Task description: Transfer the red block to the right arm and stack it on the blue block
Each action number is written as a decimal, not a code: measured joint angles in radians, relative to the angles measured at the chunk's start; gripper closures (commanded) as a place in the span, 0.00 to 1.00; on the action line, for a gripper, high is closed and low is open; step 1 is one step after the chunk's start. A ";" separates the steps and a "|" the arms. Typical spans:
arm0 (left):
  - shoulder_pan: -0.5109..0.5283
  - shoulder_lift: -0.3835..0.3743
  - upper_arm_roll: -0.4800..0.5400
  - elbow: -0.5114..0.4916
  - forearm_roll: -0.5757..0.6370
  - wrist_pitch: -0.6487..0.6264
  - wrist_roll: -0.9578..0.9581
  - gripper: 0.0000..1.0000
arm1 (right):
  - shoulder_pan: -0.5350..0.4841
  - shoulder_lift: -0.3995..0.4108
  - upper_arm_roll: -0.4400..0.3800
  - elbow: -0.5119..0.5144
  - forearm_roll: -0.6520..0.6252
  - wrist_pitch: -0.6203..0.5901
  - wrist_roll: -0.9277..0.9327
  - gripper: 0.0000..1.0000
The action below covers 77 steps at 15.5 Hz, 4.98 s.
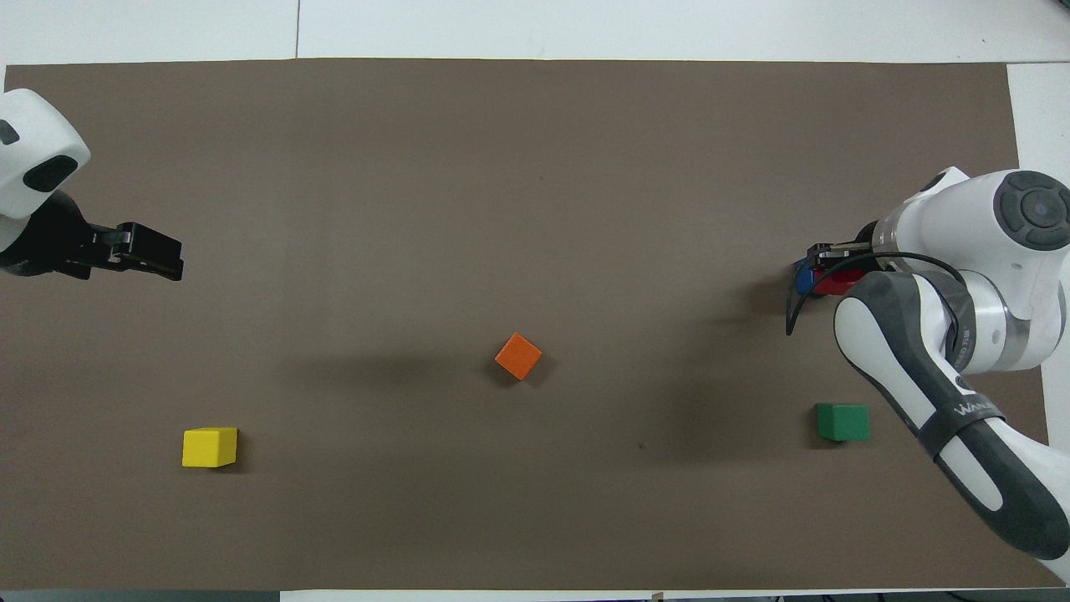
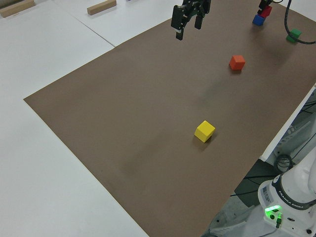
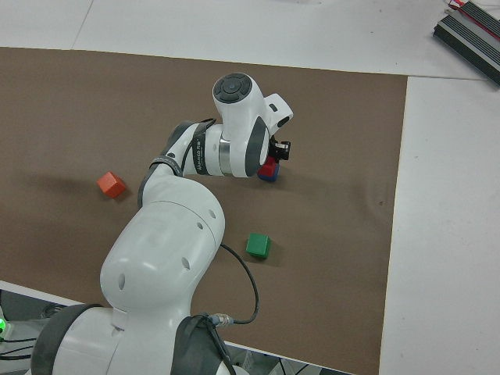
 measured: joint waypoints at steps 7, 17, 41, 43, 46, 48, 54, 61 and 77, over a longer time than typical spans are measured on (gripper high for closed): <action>0.000 0.000 0.000 0.000 0.000 0.000 0.000 0.00 | -0.001 0.002 -0.001 0.000 0.000 0.009 0.000 1.00; 0.000 0.000 0.000 0.000 0.000 0.000 0.000 0.00 | -0.002 0.007 -0.001 0.000 0.000 0.036 0.000 1.00; 0.000 0.000 0.000 0.000 0.000 0.000 0.000 0.00 | 0.002 0.004 0.005 0.142 0.004 -0.185 0.000 0.00; 0.000 0.000 0.000 0.000 0.000 0.000 0.000 0.00 | 0.002 -0.035 0.009 0.179 0.019 -0.263 0.000 0.00; 0.000 0.000 0.000 0.000 0.000 0.000 0.000 0.00 | 0.003 -0.118 0.013 0.198 0.073 -0.367 0.000 0.00; 0.000 0.000 0.000 0.000 0.000 0.000 0.000 0.00 | 0.003 -0.175 0.013 0.203 0.081 -0.431 -0.008 0.00; 0.000 -0.001 0.002 0.000 0.000 0.000 0.000 0.00 | 0.000 -0.258 0.004 0.302 0.084 -0.681 -0.123 0.00; 0.001 -0.007 0.008 0.000 0.000 0.000 0.000 0.00 | -0.009 -0.231 0.000 0.413 0.066 -0.777 -0.133 0.00; 0.002 -0.007 0.012 0.000 0.000 0.000 0.000 0.00 | -0.012 -0.223 -0.002 0.421 0.059 -0.777 -0.133 0.00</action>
